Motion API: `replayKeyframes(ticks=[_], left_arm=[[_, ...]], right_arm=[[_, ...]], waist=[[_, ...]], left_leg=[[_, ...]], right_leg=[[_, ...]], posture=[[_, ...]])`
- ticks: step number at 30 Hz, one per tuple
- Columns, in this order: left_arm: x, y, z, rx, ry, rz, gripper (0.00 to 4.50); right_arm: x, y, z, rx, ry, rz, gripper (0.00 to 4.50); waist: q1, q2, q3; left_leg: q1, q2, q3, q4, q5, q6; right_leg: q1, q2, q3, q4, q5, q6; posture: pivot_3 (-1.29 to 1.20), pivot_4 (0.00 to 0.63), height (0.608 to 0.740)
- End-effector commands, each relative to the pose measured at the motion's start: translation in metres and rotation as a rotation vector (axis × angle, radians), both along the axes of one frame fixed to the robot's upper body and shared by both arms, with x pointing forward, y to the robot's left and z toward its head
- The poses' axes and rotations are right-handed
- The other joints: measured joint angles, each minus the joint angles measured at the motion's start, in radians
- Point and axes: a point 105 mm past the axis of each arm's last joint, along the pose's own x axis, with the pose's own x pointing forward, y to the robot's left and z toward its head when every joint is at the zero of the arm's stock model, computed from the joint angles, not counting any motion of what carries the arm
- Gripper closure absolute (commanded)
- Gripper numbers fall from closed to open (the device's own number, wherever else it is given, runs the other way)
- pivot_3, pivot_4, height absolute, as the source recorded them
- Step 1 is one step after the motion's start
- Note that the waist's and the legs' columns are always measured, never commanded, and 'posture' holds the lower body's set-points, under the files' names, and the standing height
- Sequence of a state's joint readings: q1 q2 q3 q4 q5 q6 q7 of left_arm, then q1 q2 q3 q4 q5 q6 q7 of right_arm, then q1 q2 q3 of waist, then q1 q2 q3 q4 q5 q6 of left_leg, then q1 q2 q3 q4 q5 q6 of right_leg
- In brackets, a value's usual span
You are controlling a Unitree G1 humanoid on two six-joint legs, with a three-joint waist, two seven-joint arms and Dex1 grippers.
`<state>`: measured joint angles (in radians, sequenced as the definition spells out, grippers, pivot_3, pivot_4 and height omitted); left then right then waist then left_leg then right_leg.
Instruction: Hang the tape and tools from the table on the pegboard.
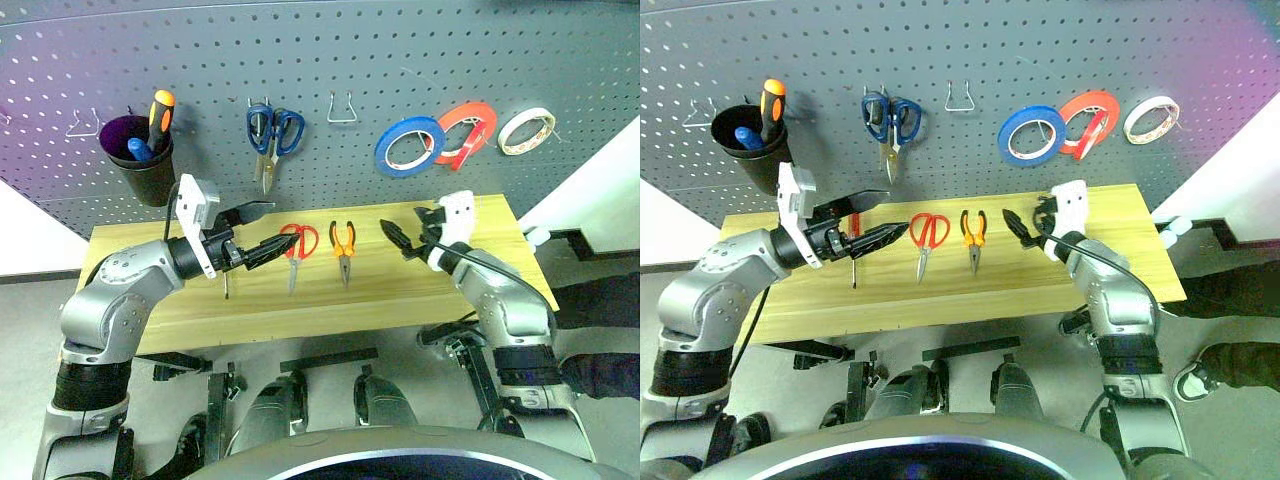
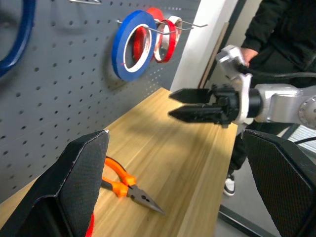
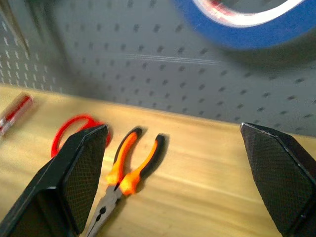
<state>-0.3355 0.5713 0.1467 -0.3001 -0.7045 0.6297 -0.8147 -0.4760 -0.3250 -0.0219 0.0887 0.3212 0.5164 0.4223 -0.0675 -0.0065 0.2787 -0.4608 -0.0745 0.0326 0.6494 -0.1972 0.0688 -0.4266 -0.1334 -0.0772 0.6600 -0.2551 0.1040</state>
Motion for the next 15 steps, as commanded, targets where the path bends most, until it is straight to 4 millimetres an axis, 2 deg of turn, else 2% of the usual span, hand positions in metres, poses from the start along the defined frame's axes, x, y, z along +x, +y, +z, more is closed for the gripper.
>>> replayKeyframes(ticks=[1, 8, 12, 15], left_arm=[[-0.009, 0.005, 0.010, -0.001, -0.040, 0.008, 0.00], [-0.015, 0.010, 0.011, 0.005, -0.037, 0.041, 0.00], [-0.017, 0.012, 0.010, 0.006, -0.032, 0.058, 0.00], [-0.020, 0.011, 0.009, 0.005, -0.028, 0.060, 0.00]], right_arm=[[0.008, 0.014, 0.011, 0.051, 0.019, -0.012, 0.02], [0.023, 0.034, -0.003, 0.064, 0.161, -0.046, 0.02], [0.025, 0.047, -0.015, -0.007, 0.214, -0.059, 0.02], [0.027, 0.046, -0.021, 0.028, 0.272, -0.109, 0.02]], waist=[[0.001, 0.000, 0.001], [0.024, 0.002, 0.004], [0.028, 0.004, 0.008], [0.027, 0.004, 0.010]], left_leg=[[0.000, 0.000, 0.000, 0.000, 0.000, 0.000], [0.000, 0.000, 0.000, -0.001, -0.001, 0.001], [-0.001, 0.000, 0.000, -0.002, -0.001, 0.001], [-0.001, 0.000, 0.000, -0.003, -0.001, 0.002]], right_leg=[[0.000, 0.000, 0.000, 0.000, 0.000, 0.000], [0.000, 0.000, 0.000, -0.002, 0.000, 0.000], [0.000, 0.000, 0.000, -0.004, 0.000, 0.000], [0.000, 0.000, 0.000, -0.005, 0.000, 0.000]], posture=[[-0.11, 0.298, 0.723], [-0.07, 0.322, 0.723], [-0.06, 0.334, 0.723], [-0.05, 0.344, 0.723]])
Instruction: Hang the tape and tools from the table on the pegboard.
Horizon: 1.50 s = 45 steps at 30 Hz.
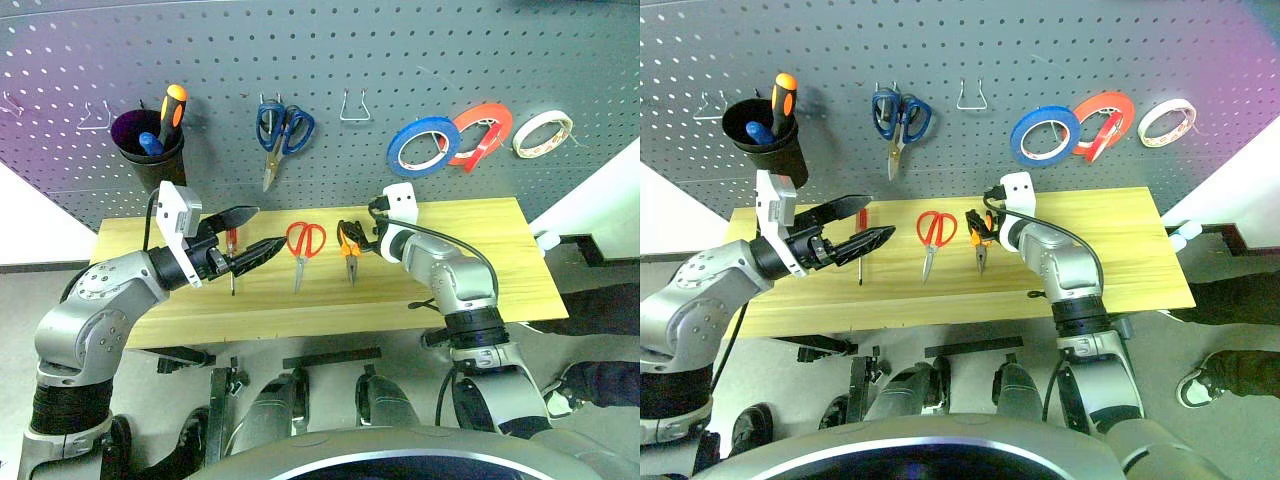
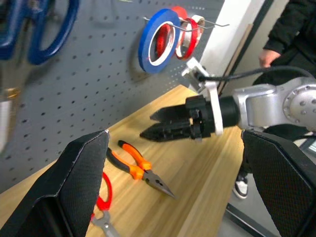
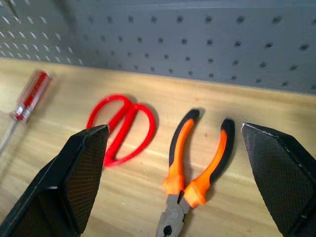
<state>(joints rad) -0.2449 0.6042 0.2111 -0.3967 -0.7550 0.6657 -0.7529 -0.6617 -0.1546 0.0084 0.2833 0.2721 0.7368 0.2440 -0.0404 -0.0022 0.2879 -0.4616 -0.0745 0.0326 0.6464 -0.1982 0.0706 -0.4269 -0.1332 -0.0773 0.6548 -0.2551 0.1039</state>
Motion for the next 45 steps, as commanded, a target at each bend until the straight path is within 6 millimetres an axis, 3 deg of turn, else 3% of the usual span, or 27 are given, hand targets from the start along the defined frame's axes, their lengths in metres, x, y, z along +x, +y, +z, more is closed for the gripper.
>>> replayKeyframes(ticks=[1, 4, 7, 18, 45], left_arm=[[-0.009, -0.002, 0.010, 0.000, -0.039, -0.006, 0.00], [-0.011, -0.001, 0.009, -0.001, -0.034, -0.001, 0.00], [-0.011, -0.002, 0.007, -0.005, -0.028, 0.001, 0.00], [-0.013, -0.007, 0.005, -0.018, -0.025, -0.003, 0.00], [-0.017, -0.011, 0.003, -0.031, -0.016, 0.003, 0.00]], right_arm=[[0.006, 0.000, 0.003, 0.000, 0.025, -0.052, 0.02], [0.015, -0.005, 0.003, 0.020, 0.094, -0.141, 0.02], [0.020, 0.002, 0.010, 0.001, 0.100, -0.136, 0.02], [0.020, 0.014, -0.002, -0.022, 0.221, -0.170, 0.02], [0.036, 0.021, -0.004, -0.094, 0.236, -0.193, 0.02]], waist=[[0.000, 0.000, 0.005], [0.000, 0.000, 0.013], [-0.001, 0.000, 0.020], [-0.001, 0.001, 0.033], [0.001, -0.002, 0.062]], left_leg=[[0.000, 0.000, 0.000, 0.000, 0.000, 0.000], [0.000, 0.000, 0.000, 0.000, 0.000, 0.000], [0.000, 0.000, 0.000, -0.001, -0.001, -0.001], [-0.001, 0.000, 0.000, -0.004, 0.000, -0.002], [-0.002, 0.000, 0.002, -0.016, 0.005, -0.010]], right_leg=[[0.000, 0.000, 0.000, 0.000, 0.000, 0.000], [0.000, 0.000, 0.000, 0.000, 0.000, 0.000], [-0.001, 0.000, 0.000, 0.000, 0.000, 0.000], [-0.001, 0.001, 0.000, -0.004, 0.000, 0.000], [-0.003, 0.001, -0.001, -0.008, 0.000, 0.000]], posture=[[-0.04, 0.346, 0.723], [-0.04, 0.350, 0.723], [-0.04, 0.351, 0.723], [-0.02, 0.358, 0.723], [0.02, 0.379, 0.723]])
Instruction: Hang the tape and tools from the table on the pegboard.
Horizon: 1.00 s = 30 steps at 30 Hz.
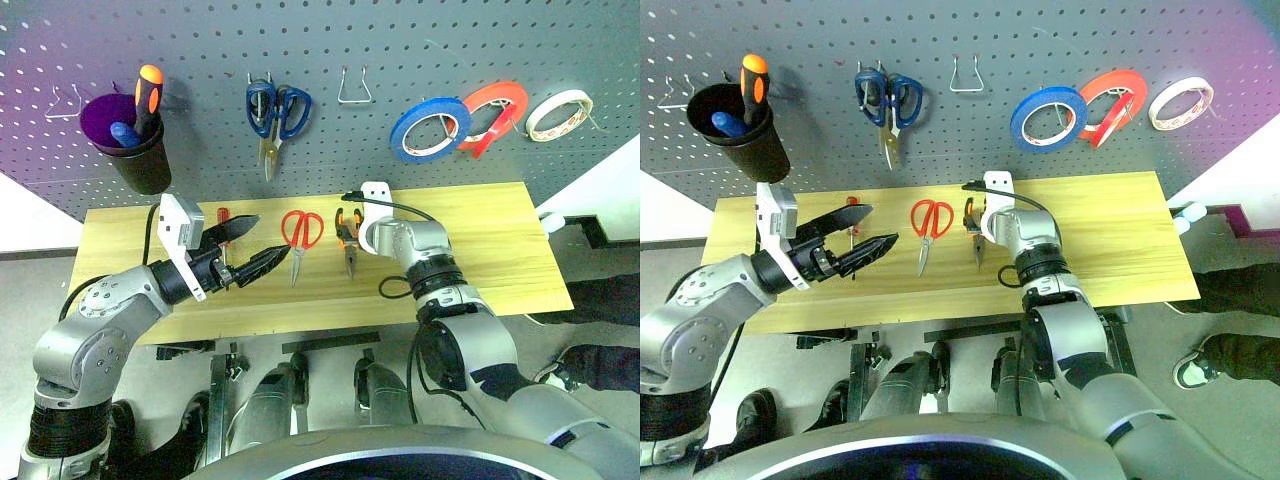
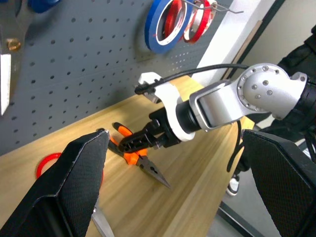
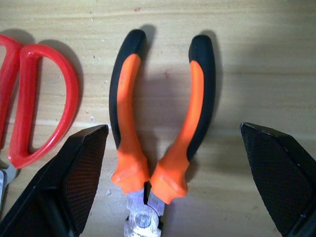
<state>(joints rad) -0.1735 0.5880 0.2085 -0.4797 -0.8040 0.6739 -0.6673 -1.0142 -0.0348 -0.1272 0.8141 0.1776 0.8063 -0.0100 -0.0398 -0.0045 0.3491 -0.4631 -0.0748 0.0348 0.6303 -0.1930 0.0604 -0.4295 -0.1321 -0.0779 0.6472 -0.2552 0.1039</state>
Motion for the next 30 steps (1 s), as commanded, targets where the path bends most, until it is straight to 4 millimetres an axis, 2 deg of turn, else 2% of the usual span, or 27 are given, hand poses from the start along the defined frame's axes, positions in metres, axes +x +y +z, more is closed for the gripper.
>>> replayKeyframes(ticks=[1, 10, 30], left_arm=[[-0.007, -0.006, 0.009, -0.002, -0.039, -0.023, 0.00], [-0.008, -0.007, 0.008, -0.010, -0.037, -0.022, 0.00], [-0.008, -0.008, 0.009, -0.016, -0.041, -0.013, 0.00]], right_arm=[[0.003, 0.009, 0.009, 0.010, -0.029, 0.017, 0.02], [0.005, 0.015, 0.007, -0.020, -0.042, 0.026, 0.02], [0.003, 0.012, -0.005, -0.145, -0.035, 0.048, 0.02]], waist=[[0.000, 0.000, 0.001], [0.003, 0.001, 0.004], [0.005, 0.001, 0.004]], left_leg=[[0.000, 0.000, 0.000, 0.000, 0.000, 0.000], [0.000, 0.000, 0.000, -0.001, 0.000, -0.001], [0.000, 0.000, 0.000, -0.002, 0.000, -0.002]], right_leg=[[0.000, 0.000, 0.000, 0.000, 0.000, 0.000], [-0.001, 0.000, 0.000, 0.000, 0.000, 0.000], [-0.005, 0.000, 0.000, 0.000, 0.000, 0.000]], posture=[[0.02, 0.378, 0.723], [0.03, 0.380, 0.723], [0.04, 0.384, 0.723]])
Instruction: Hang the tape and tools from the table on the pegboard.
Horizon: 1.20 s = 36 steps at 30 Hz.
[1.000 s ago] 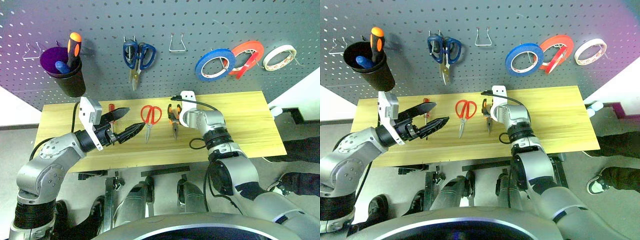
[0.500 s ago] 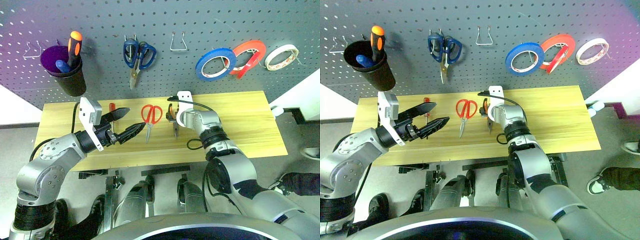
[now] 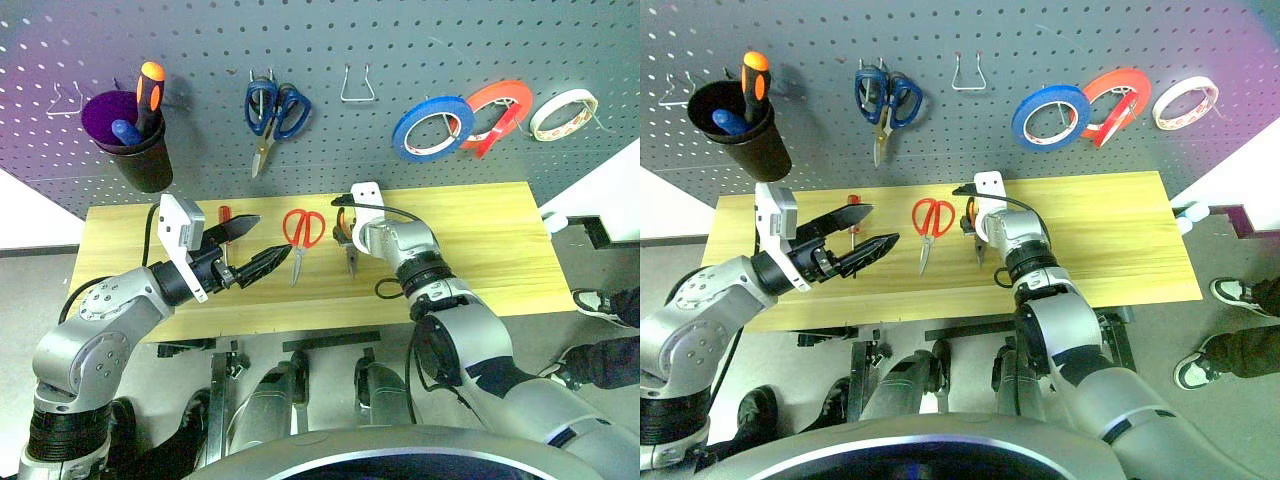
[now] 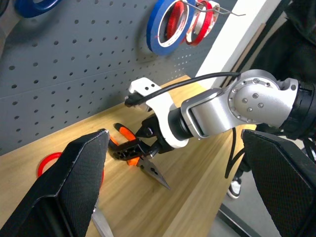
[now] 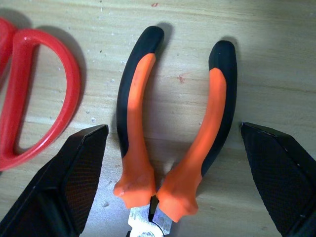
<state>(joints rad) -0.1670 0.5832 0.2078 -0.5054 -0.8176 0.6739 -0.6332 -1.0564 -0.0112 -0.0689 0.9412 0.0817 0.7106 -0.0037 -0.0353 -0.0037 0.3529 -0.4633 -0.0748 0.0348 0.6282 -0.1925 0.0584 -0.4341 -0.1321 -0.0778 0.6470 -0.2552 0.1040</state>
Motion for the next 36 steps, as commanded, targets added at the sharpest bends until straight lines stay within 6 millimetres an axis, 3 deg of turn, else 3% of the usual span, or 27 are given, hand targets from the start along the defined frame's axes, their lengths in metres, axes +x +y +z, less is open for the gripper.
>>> replayKeyframes(ticks=[1, 9, 12, 15, 17, 33, 36], left_arm=[[-0.006, -0.006, 0.007, -0.007, -0.032, -0.025, 0.00], [-0.007, -0.006, 0.006, -0.010, -0.030, -0.025, 0.00], [-0.007, -0.006, 0.006, -0.009, -0.028, -0.025, 0.00], [-0.008, -0.006, 0.005, -0.009, -0.028, -0.026, 0.00], [-0.008, -0.006, 0.005, -0.010, -0.029, -0.026, 0.00], [-0.008, -0.003, 0.004, -0.003, -0.023, -0.025, 0.00], [-0.008, -0.002, 0.003, 0.003, -0.021, -0.019, 0.00]], right_arm=[[0.000, 0.003, 0.001, -0.040, -0.013, -0.001, 0.02], [0.000, 0.003, 0.000, -0.081, -0.012, -0.015, 0.02], [-0.001, 0.004, -0.001, -0.069, -0.004, -0.005, 0.59], [-0.001, 0.003, -0.001, -0.072, -0.005, -0.004, 1.57], [-0.001, 0.003, -0.001, -0.085, -0.007, 0.001, 1.98], [0.001, -0.006, 0.000, -0.134, -0.028, 0.000, 2.02], [0.001, -0.007, 0.002, -0.079, -0.034, -0.016, 2.02]], waist=[[0.000, 0.000, 0.000], [0.000, 0.000, 0.000], [0.000, 0.000, 0.000], [0.001, 0.000, 0.000], [0.003, 0.000, 0.000], [0.019, 0.000, 0.000], [0.020, 0.000, 0.000]], left_leg=[[0.000, 0.000, 0.000, 0.000, 0.000, 0.000], [0.000, 0.000, 0.000, -0.001, 0.000, 0.000], [0.000, 0.000, 0.000, -0.001, 0.000, -0.001], [0.000, 0.000, 0.000, -0.001, 0.000, -0.001], [0.000, 0.000, 0.000, -0.001, 0.000, -0.001], [0.000, 0.000, 0.000, -0.002, 0.001, -0.001], [0.000, 0.000, 0.000, -0.002, 0.001, -0.002]], right_leg=[[0.000, 0.000, 0.000, 0.000, 0.000, 0.000], [-0.001, 0.000, 0.000, 0.000, 0.000, 0.000], [-0.001, 0.000, 0.000, 0.000, 0.000, 0.000], [-0.001, 0.000, 0.000, 0.000, 0.000, 0.000], [-0.001, 0.000, 0.000, 0.000, 0.000, 0.000], [-0.001, 0.000, 0.000, 0.000, 0.000, 0.000], [-0.001, 0.000, 0.000, 0.000, 0.000, 0.000]], posture=[[0.04, 0.384, 0.723], [0.04, 0.385, 0.723], [0.04, 0.386, 0.723], [0.04, 0.382, 0.723], [0.04, 0.381, 0.723], [0.04, 0.367, 0.723], [0.03, 0.366, 0.723]])
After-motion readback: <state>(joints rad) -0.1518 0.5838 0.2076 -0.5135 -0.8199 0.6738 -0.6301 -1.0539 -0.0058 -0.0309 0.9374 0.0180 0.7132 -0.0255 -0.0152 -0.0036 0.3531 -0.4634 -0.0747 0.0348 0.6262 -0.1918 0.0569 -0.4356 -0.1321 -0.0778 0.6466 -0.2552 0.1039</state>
